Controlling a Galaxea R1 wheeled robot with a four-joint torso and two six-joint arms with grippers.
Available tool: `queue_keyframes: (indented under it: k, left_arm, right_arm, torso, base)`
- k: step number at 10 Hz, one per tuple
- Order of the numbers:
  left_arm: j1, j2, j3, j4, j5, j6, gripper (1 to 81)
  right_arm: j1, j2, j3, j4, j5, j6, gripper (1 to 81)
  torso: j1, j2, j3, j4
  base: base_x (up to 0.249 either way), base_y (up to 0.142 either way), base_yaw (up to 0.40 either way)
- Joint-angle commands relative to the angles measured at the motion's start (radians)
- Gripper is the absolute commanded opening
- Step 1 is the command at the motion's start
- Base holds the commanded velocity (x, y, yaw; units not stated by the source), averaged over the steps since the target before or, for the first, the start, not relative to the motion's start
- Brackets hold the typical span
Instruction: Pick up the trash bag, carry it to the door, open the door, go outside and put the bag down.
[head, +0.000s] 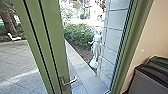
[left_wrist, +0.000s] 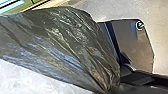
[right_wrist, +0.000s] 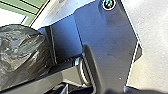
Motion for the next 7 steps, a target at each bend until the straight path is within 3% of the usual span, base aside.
queue_keyframes:
  k: [1,4,7]
  left_arm:
    - [-0.051,0.002,0.003,0.006,0.058,0.012,1.0]
    - [-0.048,0.0,0.003,0.008,0.063,0.013,1.0]
    - [-0.037,0.0,0.003,0.005,0.055,0.039,1.0]
  right_arm:
    - [0.041,-0.004,0.0,-0.003,-0.061,-0.003,81.1]
    - [0.037,-0.004,0.0,-0.003,-0.061,-0.003,81.1]
    - [0.033,-0.004,0.0,-0.003,-0.061,-0.001,81.1]
  torso:
    - [0.0,0.0,0.0,0.0]
    - [0.0,0.0,0.0,0.0]
    - [0.0,0.0,0.0,0.0]
  base:
    - [0.0,0.0,0.0]
    - [0.0,0.0,0.168]
    - [0.0,0.0,0.209]
